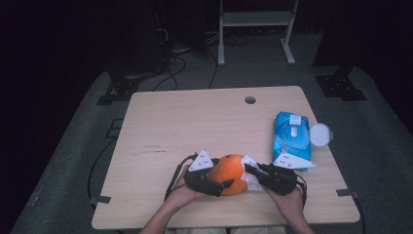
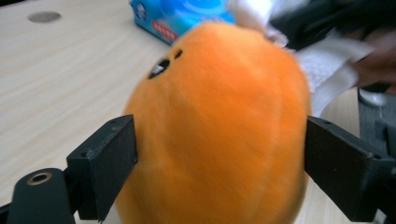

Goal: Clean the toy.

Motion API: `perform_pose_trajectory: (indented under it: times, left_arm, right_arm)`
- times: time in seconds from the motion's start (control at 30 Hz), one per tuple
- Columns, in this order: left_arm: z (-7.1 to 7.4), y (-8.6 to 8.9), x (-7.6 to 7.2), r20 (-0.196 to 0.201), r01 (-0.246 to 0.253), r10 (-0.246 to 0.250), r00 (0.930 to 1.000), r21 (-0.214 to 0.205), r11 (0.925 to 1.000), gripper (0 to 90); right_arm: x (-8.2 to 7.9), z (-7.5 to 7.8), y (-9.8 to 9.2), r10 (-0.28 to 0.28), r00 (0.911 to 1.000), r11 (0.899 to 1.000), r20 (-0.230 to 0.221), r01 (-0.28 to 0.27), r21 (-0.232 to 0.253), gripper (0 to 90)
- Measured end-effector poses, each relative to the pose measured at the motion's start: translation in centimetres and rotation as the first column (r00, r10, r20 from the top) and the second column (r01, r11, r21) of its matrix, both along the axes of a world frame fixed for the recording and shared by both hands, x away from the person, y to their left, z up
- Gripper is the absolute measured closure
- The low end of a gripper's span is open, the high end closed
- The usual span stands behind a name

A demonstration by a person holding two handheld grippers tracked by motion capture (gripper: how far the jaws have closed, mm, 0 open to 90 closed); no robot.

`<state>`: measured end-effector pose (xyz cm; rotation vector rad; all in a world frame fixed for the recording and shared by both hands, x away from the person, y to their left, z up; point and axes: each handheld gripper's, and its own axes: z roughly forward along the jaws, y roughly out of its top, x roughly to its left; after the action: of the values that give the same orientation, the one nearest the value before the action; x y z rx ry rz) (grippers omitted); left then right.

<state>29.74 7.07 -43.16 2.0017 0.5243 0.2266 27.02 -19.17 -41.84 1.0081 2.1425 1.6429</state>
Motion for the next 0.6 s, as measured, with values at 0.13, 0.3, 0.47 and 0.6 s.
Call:
perform_pose_trajectory:
  times: [0.13, 0.3, 0.47, 0.6]
  left_arm:
    - [1.1, -0.1, -0.5, 0.016, 0.035, -0.035, 0.9993, 0.009, 0.9994, 31.6]
    - [2.1, 0.8, -0.3, -0.017, 0.042, -0.042, 0.999, -0.051, 0.9979, 34.3]
    - [1.5, 0.1, -0.4, -0.005, 0.026, -0.026, 0.9997, -0.019, 0.9995, 31.7]
    - [1.6, 0.2, -0.4, -0.006, 0.061, -0.061, 0.9981, -0.01, 0.9981, 19.9]
  right_arm:
    - [-0.6, 0.9, 1.1, 0.05, 0.9977, 0.999, 0.046, -0.05, -0.001, 77.8]
    - [0.1, 0.2, 0.1, -0.004, 0.9998, 1.0, 0.018, 0.005, -0.013, 77.7]
    - [-0.8, 0.2, 1.6, 0.056, 0.9981, 0.998, 0.025, -0.056, 0.007, 77.7]
    - [-0.5, -0.3, 1.7, 0.051, 0.9986, 0.999, 0.016, -0.05, -0.014, 77.5]
